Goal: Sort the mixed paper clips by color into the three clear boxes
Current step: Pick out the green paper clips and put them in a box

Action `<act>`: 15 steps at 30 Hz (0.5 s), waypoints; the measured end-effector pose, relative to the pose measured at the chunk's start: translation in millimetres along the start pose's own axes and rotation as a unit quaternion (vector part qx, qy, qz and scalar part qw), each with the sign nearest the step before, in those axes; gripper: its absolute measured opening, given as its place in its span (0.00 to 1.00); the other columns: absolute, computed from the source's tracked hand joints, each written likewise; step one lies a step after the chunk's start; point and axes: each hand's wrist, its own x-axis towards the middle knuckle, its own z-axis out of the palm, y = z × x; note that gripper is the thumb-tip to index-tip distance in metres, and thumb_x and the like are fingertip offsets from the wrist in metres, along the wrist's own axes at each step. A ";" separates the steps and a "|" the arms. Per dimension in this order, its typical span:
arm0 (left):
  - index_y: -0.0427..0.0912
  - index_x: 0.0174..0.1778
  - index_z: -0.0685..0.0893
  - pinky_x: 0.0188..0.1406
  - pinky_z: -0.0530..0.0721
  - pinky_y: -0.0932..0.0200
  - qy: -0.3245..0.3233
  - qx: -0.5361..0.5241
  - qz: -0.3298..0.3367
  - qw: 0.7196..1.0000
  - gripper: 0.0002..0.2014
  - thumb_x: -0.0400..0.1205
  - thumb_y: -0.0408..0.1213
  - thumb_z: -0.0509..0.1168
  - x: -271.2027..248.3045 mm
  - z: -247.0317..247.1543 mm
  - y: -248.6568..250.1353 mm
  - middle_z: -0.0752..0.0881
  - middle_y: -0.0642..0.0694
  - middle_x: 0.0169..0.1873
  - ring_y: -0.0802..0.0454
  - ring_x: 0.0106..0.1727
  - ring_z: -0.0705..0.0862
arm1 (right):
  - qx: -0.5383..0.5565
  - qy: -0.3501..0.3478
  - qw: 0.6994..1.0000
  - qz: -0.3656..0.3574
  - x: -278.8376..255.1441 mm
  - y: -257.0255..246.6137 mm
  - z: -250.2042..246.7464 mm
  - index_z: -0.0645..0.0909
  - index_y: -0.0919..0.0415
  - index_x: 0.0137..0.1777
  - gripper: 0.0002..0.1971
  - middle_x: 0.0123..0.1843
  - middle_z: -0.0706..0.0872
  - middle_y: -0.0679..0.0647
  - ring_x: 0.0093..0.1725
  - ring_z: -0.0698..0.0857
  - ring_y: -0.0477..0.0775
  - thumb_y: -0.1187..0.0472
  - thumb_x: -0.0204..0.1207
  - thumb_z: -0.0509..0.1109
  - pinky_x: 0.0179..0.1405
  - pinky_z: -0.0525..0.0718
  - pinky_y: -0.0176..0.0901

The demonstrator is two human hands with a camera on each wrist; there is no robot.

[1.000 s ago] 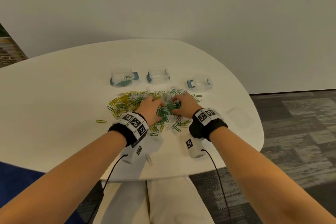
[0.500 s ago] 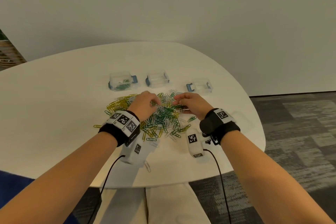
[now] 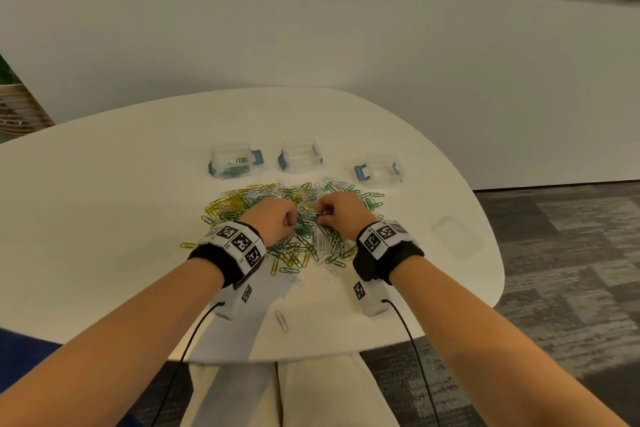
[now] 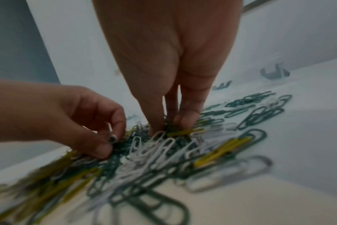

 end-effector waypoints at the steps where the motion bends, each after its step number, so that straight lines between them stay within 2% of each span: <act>1: 0.45 0.47 0.83 0.48 0.82 0.57 0.013 -0.019 -0.014 1.000 0.06 0.77 0.36 0.71 -1.2 -3.8 -3.4 0.84 0.50 0.41 0.50 0.45 0.84 | 0.028 0.007 0.999 0.017 0.2 3.8 -2.1 0.86 0.63 0.52 0.09 0.43 0.85 0.53 0.42 0.83 0.50 0.62 0.73 0.76 0.43 0.79 0.37; 3: 0.45 0.50 0.84 0.49 0.82 0.56 0.051 -0.058 -0.044 0.996 0.07 0.78 0.36 0.70 -4.2 -10.6 -9.8 0.84 0.49 0.42 0.51 0.44 0.82 | 0.128 0.003 0.990 0.059 -1.6 13.2 -7.4 0.85 0.64 0.50 0.08 0.39 0.85 0.53 0.35 0.82 0.49 0.62 0.74 0.76 0.39 0.82 0.37; 5: 0.45 0.54 0.85 0.55 0.81 0.53 0.106 -0.055 -0.052 0.991 0.08 0.79 0.36 0.69 -4.1 -17.0 -12.1 0.84 0.46 0.50 0.50 0.50 0.82 | 0.255 -0.021 0.963 0.086 -5.6 19.6 -13.6 0.84 0.65 0.51 0.08 0.41 0.87 0.58 0.34 0.83 0.52 0.63 0.75 0.75 0.41 0.87 0.42; 6: 0.45 0.55 0.85 0.57 0.80 0.53 0.132 -0.064 -0.043 0.988 0.09 0.79 0.36 0.67 -3.8 -19.4 -9.5 0.83 0.46 0.52 0.50 0.53 0.81 | 0.293 -0.028 0.952 0.089 -7.6 20.4 -16.5 0.84 0.66 0.52 0.08 0.42 0.87 0.60 0.34 0.84 0.52 0.63 0.75 0.74 0.40 0.88 0.41; 7: 0.44 0.55 0.86 0.57 0.79 0.55 0.151 -0.099 -0.034 0.983 0.09 0.80 0.35 0.66 -4.2 -20.9 -4.2 0.83 0.47 0.53 0.51 0.54 0.81 | 0.316 -0.035 0.944 0.088 -9.2 19.8 -19.0 0.84 0.68 0.53 0.10 0.42 0.87 0.60 0.32 0.84 0.49 0.64 0.76 0.74 0.38 0.88 0.37; 9: 0.43 0.55 0.86 0.53 0.79 0.62 0.140 -0.258 -0.036 0.955 0.09 0.83 0.34 0.63 -6.8 -19.3 11.7 0.86 0.47 0.51 0.53 0.52 0.83 | 0.339 -0.046 0.936 0.083 -11.6 17.1 -22.8 0.84 0.70 0.55 0.12 0.40 0.86 0.58 0.28 0.84 0.44 0.64 0.76 0.74 0.35 0.86 0.32; 10: 0.42 0.56 0.85 0.52 0.80 0.63 0.108 -0.361 -0.053 0.925 0.10 0.84 0.33 0.60 -8.0 -15.8 19.3 0.87 0.45 0.52 0.51 0.53 0.84 | 0.343 -0.048 0.935 0.079 -12.0 15.2 -24.9 0.84 0.71 0.56 0.12 0.38 0.86 0.56 0.28 0.83 0.43 0.64 0.75 0.74 0.36 0.86 0.32; 12: 0.37 0.61 0.82 0.56 0.82 0.59 0.010 -0.550 -0.120 0.826 0.12 0.86 0.35 0.57 -8.3 -6.3 28.2 0.86 0.38 0.58 0.45 0.59 0.85 | 0.344 -0.054 0.935 0.066 -11.7 12.1 -28.8 0.85 0.71 0.56 0.13 0.38 0.87 0.56 0.29 0.82 0.44 0.63 0.75 0.75 0.38 0.86 0.34; 14: 0.34 0.66 0.78 0.58 0.84 0.54 -0.060 -0.659 -0.178 0.729 0.16 0.86 0.38 0.58 -7.4 2.0 31.1 0.84 0.34 0.60 0.41 0.61 0.84 | 0.332 -0.068 0.939 0.051 -11.8 9.4 -32.8 0.86 0.69 0.57 0.12 0.38 0.86 0.57 0.32 0.82 0.46 0.64 0.76 0.74 0.37 0.85 0.34; 15: 0.33 0.68 0.77 0.58 0.84 0.52 -0.072 -0.686 -0.194 0.698 0.17 0.85 0.38 0.59 -6.9 3.5 30.7 0.84 0.32 0.60 0.40 0.60 0.85 | 0.325 -0.074 0.942 0.046 -11.7 7.4 -34.3 0.86 0.67 0.57 0.11 0.39 0.86 0.57 0.33 0.82 0.47 0.65 0.76 0.74 0.37 0.85 0.34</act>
